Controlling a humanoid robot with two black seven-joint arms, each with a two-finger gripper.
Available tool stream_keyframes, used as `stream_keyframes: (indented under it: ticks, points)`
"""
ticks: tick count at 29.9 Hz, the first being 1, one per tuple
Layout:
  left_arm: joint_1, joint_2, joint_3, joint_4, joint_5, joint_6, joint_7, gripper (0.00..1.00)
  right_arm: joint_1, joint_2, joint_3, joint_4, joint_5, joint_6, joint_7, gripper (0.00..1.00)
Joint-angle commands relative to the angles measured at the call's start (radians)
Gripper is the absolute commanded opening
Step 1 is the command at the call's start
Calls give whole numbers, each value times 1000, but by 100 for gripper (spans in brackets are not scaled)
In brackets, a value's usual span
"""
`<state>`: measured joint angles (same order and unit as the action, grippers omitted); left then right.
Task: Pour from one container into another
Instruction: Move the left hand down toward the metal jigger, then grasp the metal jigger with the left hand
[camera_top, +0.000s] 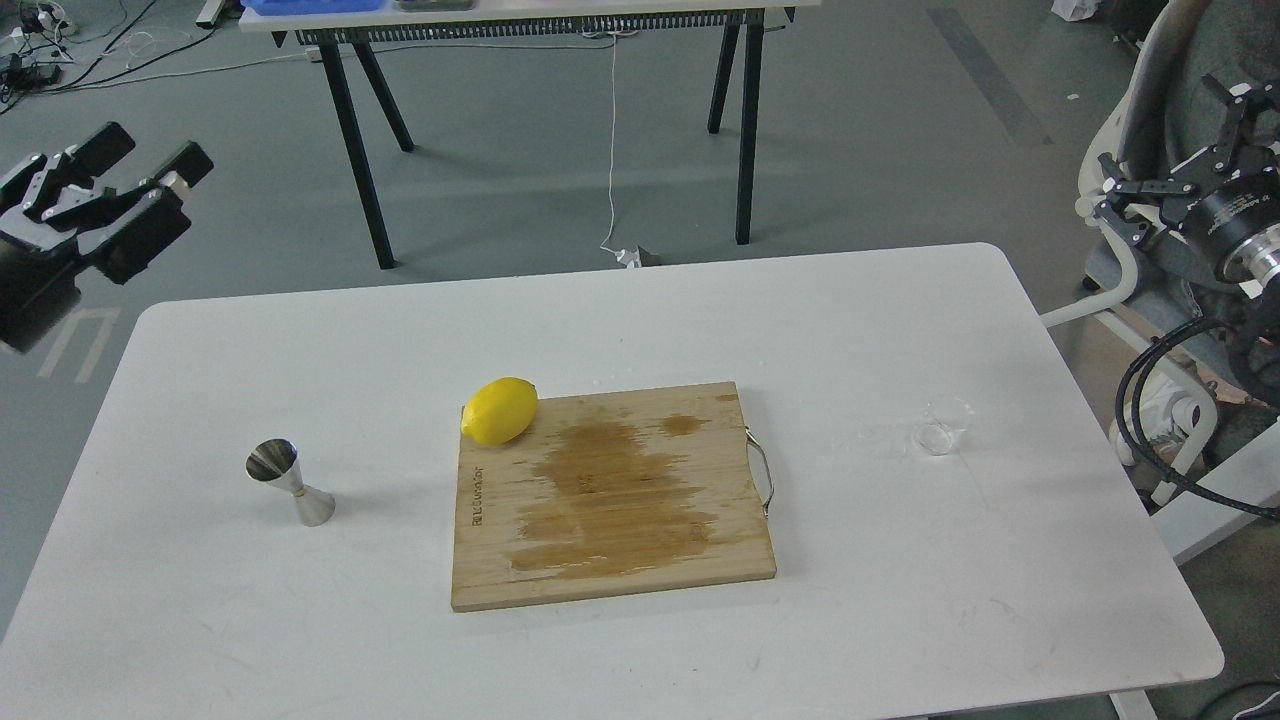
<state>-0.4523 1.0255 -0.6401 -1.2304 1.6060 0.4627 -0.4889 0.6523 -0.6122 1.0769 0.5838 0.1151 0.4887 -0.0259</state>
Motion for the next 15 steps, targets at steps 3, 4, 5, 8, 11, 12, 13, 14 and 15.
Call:
stream_keyframes:
  ticks: [3, 4, 5, 8, 11, 12, 13, 14, 15]
  points:
    - [233, 36, -7, -8, 68, 26, 0, 99, -13, 0, -2, -4, 0, 0, 0, 99]
    - [268, 35, -6, -8, 68, 26, 0, 99, -13, 0, 0, -4, 0, 0, 0, 99]
    - [305, 33, -6, -8, 68, 26, 0, 99, -14, 0, -2, -6, 0, 0, 0, 99]
    - [383, 21, -6, 8, 80, 26, 0, 99, -16, 0, -2, -7, 0, 0, 0, 99]
    - [428, -10, -4, 28, 83, 26, 0, 99, -17, -1, 0, -7, 0, 0, 0, 99]
    - [440, -24, -3, 34, 83, 26, 0, 99, -17, -1, -2, -6, 0, 0, 0, 99]
    - [451, -40, -1, 45, 83, 26, 0, 99, -19, 0, 0, -6, 0, 0, 0, 99]
    - [460, -60, -1, 61, 83, 26, 0, 99, -19, 0, 0, -6, 0, 0, 0, 99]
    - [461, -79, -1, 77, 83, 26, 0, 99, -19, 0, 0, -6, 0, 0, 0, 99]
